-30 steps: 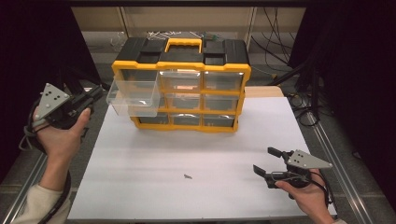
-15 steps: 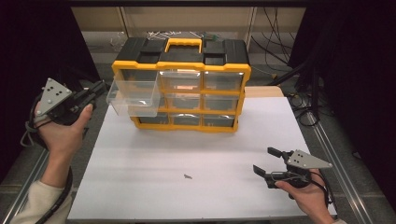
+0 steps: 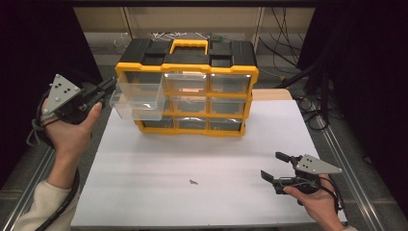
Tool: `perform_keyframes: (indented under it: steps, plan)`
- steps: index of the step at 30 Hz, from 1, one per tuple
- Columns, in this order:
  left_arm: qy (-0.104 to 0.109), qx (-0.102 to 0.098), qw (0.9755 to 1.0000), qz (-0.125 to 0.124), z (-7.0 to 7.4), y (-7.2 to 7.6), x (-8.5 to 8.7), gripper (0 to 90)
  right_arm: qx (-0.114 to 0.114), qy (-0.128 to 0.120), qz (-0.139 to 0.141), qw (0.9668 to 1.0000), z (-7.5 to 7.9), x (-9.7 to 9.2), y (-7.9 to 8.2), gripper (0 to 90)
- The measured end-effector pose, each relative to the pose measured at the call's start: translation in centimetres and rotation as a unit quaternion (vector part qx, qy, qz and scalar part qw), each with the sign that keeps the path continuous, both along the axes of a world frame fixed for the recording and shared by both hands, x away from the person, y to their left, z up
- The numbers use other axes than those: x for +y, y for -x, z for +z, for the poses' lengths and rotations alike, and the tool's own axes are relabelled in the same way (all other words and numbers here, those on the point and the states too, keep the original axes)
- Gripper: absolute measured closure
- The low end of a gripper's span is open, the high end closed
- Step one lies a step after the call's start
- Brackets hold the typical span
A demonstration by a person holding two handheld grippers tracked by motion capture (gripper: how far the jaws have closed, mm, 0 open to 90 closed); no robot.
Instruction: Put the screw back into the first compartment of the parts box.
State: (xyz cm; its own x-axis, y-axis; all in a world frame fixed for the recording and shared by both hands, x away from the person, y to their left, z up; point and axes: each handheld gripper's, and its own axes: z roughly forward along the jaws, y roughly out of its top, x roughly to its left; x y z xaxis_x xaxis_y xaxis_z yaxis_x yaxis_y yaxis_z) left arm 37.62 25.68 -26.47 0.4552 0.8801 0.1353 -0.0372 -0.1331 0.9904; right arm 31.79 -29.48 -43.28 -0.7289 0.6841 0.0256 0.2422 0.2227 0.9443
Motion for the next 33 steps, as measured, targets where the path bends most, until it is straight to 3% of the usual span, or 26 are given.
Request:
perform_keyframes:
  steps: [3, 7, 8, 10, 17, 19, 21, 24, 33]
  plan:
    - [-0.001, -0.001, 1.0000, -0.005, 0.1, -0.1, -0.5, 85.6, -0.013, -0.002, 0.003, 0.9999, -0.1, 0.0, -0.2, 15.5]
    - [-0.005, 0.001, 0.9999, -0.014, 0.1, -0.3, -1.1, 85.5, -0.012, -0.002, 0.003, 0.9999, -0.1, 0.0, -0.2, 15.5]
    - [-0.006, 0.002, 0.9999, -0.016, 0.1, -0.4, -1.3, 85.5, 0.000, 0.000, 0.000, 1.0000, 0.0, 0.0, 0.0, 15.5]
    - [-0.005, 0.006, 0.9999, -0.010, 0.1, -0.4, -1.5, 85.5, -0.013, 0.001, 0.001, 0.9999, 0.0, 0.0, -0.1, 15.5]
    - [-0.009, 0.007, 0.9998, -0.019, 0.1, -0.8, -2.4, 85.6, -0.012, -0.002, 0.004, 0.9999, -0.1, 0.0, -0.2, 15.5]
    - [-0.009, 0.008, 0.9997, -0.021, 0.1, -0.8, -2.5, 85.5, 0.001, 0.000, 0.001, 1.0000, 0.0, 0.0, 0.0, 15.5]
    - [-0.010, 0.008, 0.9997, -0.022, 0.1, -0.9, -2.7, 85.5, -0.012, -0.001, 0.003, 0.9999, -0.1, 0.0, -0.1, 15.5]
    - [-0.010, 0.009, 0.9996, -0.024, 0.0, -0.9, -2.9, 85.5, 0.001, 0.000, 0.002, 1.0000, 0.0, 0.0, 0.0, 15.5]
    - [-0.011, 0.013, 0.9995, -0.027, -0.2, -1.1, -3.1, 85.5, 0.000, 0.001, 0.002, 1.0000, 0.0, 0.0, 0.0, 15.5]
